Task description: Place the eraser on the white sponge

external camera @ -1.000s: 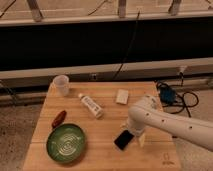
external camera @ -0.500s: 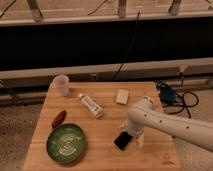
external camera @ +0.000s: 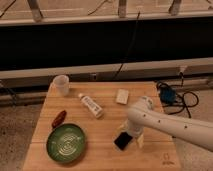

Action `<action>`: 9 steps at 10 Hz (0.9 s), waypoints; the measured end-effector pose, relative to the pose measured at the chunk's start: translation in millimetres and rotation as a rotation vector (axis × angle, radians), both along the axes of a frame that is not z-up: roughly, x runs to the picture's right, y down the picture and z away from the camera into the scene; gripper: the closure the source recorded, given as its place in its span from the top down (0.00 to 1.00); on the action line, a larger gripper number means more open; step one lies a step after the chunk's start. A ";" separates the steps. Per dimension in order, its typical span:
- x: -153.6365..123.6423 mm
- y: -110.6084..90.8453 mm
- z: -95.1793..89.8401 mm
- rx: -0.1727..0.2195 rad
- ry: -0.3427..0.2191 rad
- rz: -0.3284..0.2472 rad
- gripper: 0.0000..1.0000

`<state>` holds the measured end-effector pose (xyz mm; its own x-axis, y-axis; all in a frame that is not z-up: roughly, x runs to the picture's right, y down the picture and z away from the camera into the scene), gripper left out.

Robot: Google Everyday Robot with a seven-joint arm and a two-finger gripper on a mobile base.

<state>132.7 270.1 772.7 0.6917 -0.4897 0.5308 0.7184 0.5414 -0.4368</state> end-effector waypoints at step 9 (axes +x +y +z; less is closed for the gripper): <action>-0.2 3.8 4.5 -0.008 -0.016 -0.040 0.71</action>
